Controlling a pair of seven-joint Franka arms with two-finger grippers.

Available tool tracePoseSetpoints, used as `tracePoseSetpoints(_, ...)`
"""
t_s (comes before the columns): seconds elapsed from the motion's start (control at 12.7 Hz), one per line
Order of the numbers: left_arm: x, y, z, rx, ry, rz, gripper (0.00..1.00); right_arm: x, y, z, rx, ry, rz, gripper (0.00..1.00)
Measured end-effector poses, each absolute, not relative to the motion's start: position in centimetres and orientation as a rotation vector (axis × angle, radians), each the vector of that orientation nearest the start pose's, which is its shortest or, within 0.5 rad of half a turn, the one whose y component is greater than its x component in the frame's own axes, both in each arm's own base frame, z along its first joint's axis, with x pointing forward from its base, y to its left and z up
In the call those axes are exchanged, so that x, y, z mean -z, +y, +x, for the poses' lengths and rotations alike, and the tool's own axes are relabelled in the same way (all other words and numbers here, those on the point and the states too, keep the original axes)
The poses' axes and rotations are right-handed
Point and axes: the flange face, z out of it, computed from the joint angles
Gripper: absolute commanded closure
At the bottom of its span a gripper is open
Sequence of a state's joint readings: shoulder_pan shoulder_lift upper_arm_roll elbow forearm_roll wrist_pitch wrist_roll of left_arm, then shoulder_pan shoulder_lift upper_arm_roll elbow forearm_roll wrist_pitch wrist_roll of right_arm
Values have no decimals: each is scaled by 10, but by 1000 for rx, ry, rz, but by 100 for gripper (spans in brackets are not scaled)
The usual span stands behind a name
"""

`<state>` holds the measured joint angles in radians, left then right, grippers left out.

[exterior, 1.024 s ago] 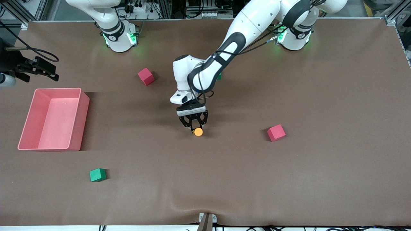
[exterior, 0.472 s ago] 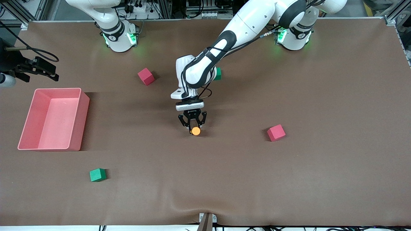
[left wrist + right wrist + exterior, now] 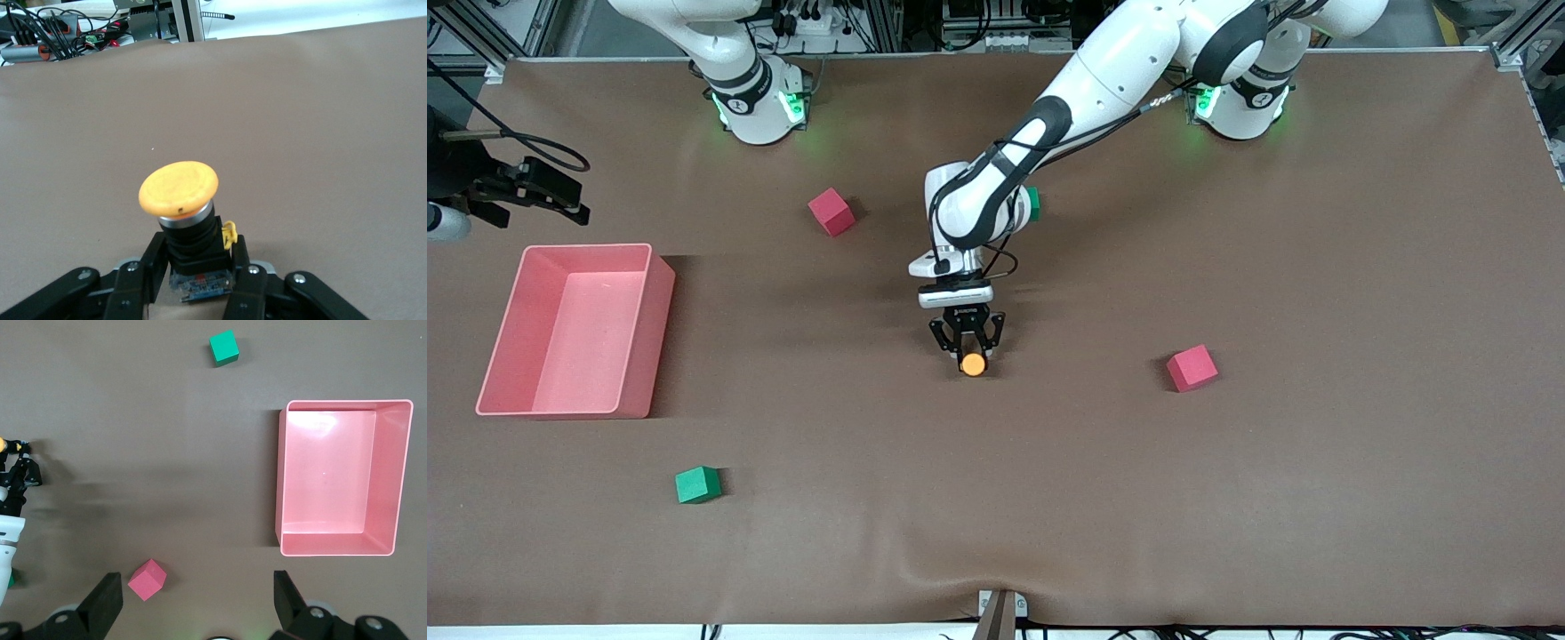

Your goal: Place and upright button with both arms

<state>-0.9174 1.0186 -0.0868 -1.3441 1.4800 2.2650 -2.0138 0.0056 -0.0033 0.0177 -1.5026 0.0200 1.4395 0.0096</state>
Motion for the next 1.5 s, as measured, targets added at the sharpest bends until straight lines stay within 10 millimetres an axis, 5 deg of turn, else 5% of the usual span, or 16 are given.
tracePoseSetpoints(0.24, -113, -597, 428, 1425, 67, -2665, 94, -647, 15, 540, -94, -25, -3121, 0)
tracePoseSetpoints(0.39, -112, -597, 428, 1425, 68, -2663, 1, -647, 15, 540, -94, -24, -3121, 0)
tracePoseSetpoints(0.94, -116, -613, 410, 1362, -21, -2735, 0, -647, 15, 540, -94, -24, -3121, 0)
tracePoseSetpoints(1.26, -139, -646, 366, 1128, -225, -2782, 0, -647, 15, 540, -93, -24, -3121, 0)
tracePoseSetpoints(1.5, -186, -662, 343, 906, -279, -2810, 0, -648, 15, 541, -73, -24, -3121, 0)
